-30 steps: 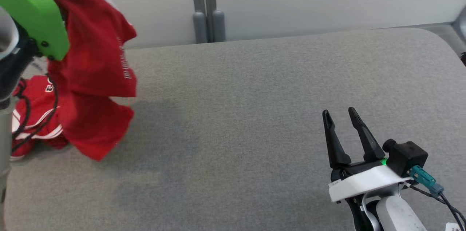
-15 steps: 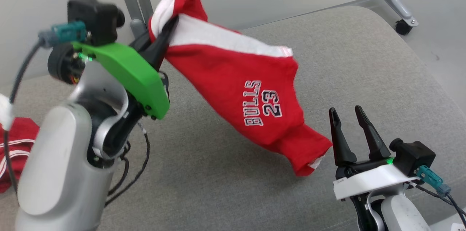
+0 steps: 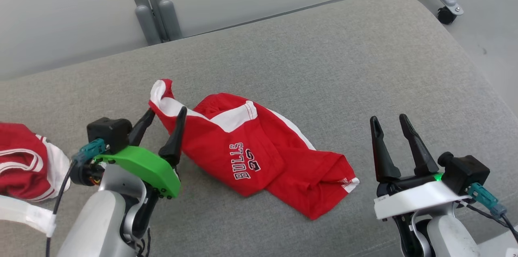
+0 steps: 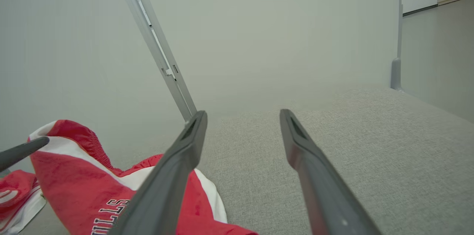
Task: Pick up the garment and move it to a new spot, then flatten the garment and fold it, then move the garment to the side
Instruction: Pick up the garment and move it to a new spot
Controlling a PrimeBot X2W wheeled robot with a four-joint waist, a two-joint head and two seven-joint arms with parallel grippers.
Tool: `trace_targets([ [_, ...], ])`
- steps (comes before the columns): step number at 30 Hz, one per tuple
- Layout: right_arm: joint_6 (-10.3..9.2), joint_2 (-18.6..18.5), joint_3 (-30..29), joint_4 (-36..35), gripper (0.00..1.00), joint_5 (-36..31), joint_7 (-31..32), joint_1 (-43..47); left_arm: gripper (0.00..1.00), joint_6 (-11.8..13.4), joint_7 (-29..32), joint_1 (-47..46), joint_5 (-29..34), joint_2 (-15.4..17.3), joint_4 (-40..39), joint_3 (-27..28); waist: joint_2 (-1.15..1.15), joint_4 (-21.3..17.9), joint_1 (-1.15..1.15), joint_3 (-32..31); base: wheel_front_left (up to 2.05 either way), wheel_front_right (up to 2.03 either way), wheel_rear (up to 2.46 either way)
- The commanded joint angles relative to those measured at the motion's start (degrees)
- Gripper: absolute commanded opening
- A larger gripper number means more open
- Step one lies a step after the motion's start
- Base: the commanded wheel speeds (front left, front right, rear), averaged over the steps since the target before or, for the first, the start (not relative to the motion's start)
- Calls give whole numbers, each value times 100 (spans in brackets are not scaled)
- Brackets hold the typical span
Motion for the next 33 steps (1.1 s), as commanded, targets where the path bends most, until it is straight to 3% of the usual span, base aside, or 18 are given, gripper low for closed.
trace_targets([
  [1,0,-49,-16,-50,100,5,-18,52,100,-19,-109,68,111,156,-92,65,0,184,0,-80,0,0,0],
  [8,0,-124,-165,-305,100,38,63,114,100,333,-379,380,349,572,-784,356,0,446,0,-184,0,0,0],
  [13,0,-114,-318,-499,100,119,106,250,100,722,-744,1005,336,542,-1254,654,0,539,0,-259,0,0,0],
  [19,0,-90,-461,-536,100,146,164,520,100,985,-1282,1643,507,426,-1331,708,0,643,0,-347,0,0,0],
  [33,0,-60,-454,-559,100,185,263,613,100,1057,-1546,1944,520,288,-1196,569,0,596,0,-387,0,0,0],
])
